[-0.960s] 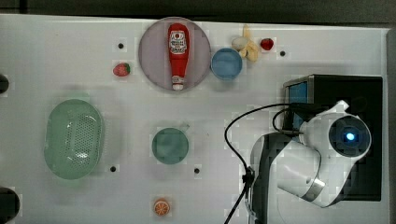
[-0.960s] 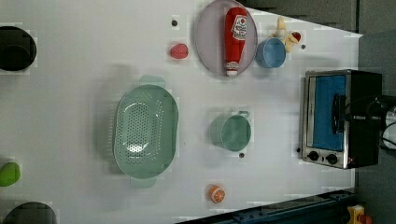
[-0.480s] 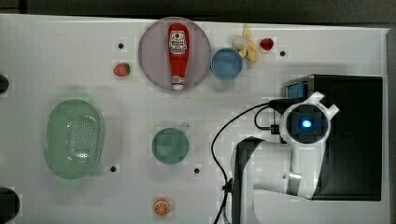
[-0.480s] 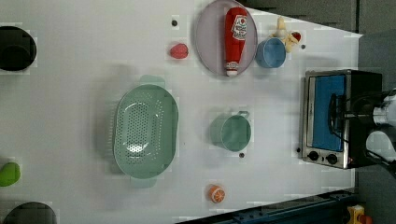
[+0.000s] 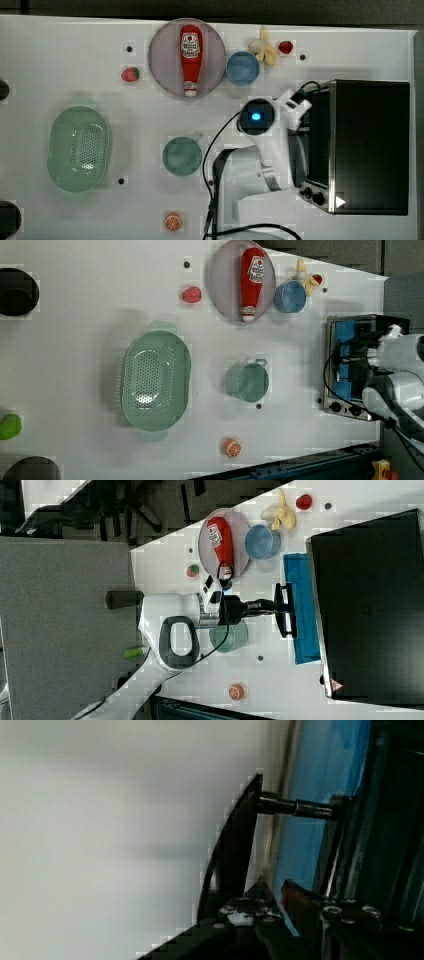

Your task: Flap open oven.

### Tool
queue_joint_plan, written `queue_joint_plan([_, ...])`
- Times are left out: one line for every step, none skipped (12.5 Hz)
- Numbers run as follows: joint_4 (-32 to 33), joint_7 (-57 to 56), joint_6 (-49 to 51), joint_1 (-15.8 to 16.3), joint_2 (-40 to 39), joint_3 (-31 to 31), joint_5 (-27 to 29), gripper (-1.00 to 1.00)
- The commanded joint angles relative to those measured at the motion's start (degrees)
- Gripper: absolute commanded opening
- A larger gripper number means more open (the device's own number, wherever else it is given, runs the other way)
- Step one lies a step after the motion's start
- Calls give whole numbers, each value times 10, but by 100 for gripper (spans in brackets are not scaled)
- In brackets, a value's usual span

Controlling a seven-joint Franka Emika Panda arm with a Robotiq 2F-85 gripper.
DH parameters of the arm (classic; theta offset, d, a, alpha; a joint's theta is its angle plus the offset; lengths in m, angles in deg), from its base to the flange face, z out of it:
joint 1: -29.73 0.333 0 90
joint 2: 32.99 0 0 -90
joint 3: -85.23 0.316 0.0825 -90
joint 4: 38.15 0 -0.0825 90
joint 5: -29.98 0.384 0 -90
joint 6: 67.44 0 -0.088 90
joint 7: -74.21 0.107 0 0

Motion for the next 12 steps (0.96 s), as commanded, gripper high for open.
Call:
queue_joint_plan([2, 168, 29, 37, -44, 24, -60, -65])
queue_joint_plan([-3, 210, 37, 47, -62, 31, -88, -65])
queue_joint_plan([-10, 257, 45, 57, -83, 36, -111, -65])
queue_joint_plan([-17, 299, 54, 68, -104, 39, -131, -65])
queue_joint_plan([-23, 337, 56, 78, -126, 41, -145, -65])
queue_joint_plan([-31, 372, 56, 87, -149, 42, -153, -65])
queue_joint_plan([-39, 395, 56, 94, -170, 42, -156, -65])
queue_joint_plan([-46, 403, 51, 99, -187, 43, -156, -65])
queue_joint_plan([-53, 403, 57, 106, -195, 43, -156, -65])
queue_joint_plan([-60, 403, 66, 110, -194, 43, -156, -65])
queue_joint_plan([-67, 403, 63, 113, -188, 43, -155, -65])
queue_joint_plan([-74, 403, 62, 113, -178, 44, -153, -65])
